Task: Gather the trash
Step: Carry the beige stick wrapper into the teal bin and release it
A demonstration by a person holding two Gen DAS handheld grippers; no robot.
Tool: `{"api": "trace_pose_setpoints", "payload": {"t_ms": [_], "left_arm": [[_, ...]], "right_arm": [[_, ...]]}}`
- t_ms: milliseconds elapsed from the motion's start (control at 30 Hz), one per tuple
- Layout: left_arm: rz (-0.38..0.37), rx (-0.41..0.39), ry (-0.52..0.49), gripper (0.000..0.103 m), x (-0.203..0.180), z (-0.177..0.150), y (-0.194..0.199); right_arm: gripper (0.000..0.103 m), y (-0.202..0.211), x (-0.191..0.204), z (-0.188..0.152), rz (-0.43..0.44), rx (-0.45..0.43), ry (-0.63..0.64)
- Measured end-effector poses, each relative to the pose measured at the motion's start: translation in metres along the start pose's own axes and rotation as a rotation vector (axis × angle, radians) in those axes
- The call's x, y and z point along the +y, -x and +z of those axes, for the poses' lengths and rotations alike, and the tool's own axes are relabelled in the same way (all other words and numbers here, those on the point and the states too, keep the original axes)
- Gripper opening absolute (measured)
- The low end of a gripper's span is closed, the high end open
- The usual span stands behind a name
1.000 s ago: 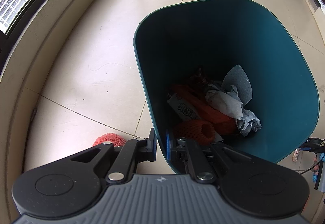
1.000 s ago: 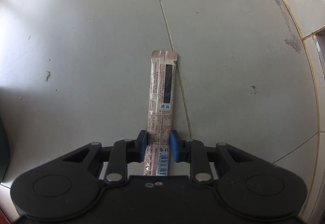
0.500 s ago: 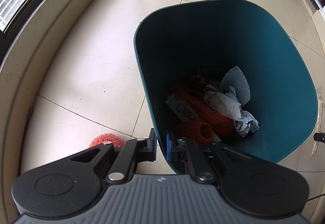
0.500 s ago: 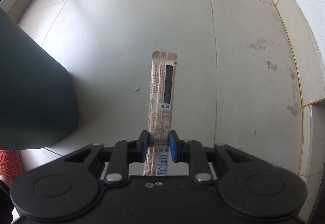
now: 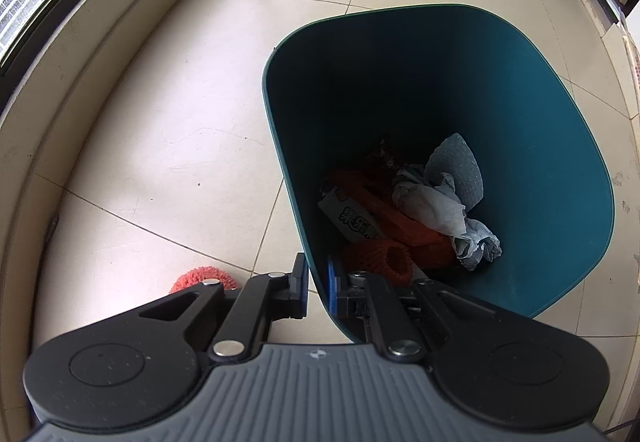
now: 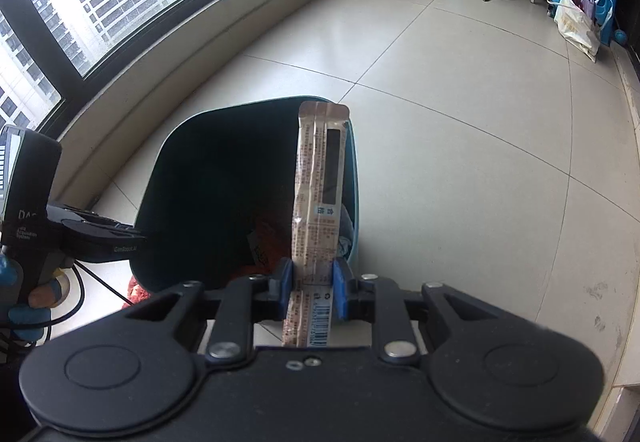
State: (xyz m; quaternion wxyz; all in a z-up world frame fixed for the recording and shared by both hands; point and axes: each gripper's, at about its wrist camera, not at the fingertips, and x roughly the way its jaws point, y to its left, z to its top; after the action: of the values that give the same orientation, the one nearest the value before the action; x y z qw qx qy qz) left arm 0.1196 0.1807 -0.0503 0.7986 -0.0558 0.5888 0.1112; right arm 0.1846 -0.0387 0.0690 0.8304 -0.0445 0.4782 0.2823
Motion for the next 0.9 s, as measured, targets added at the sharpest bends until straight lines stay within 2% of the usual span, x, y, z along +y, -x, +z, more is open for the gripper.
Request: {"api": "trace_pose_setpoints", "payload": {"t_ms": [167,367,633,700,733,900], "left_arm": [[-0.004,-0.005,-0.003,0.009,0.000,0.000,0.001],[-0.011,-0.005,0.000,0.009,0.002,0.001,0.001],[-0.013,-0.008,-0.005,0.009,0.001,0.000,0.002],[-0.017,-0.007,-0.004,0.009,0.002,0.000,0.002],[-0.018,-0.006,-0.005,0.009,0.002,0.000,0.002],[-0.018,-0.009,-0.007,0.011,0.003,-0.001,0.002]], "right_arm": [[0.020,-0.043,0.027,0.026,-0.009,0.035,0.010],[0.020,-0.107,0.040,0.023,-0.053,0.122,0.050],[0.022,-0.180,0.031,0.006,-0.107,0.278,-0.020],[0.026,-0.188,0.031,0.003,-0.104,0.299,-0.031],[0.025,-0.189,0.031,0.001,-0.102,0.305,-0.028],[0.034,-0.175,0.027,0.003,-0.074,0.276,-0.036]]}}
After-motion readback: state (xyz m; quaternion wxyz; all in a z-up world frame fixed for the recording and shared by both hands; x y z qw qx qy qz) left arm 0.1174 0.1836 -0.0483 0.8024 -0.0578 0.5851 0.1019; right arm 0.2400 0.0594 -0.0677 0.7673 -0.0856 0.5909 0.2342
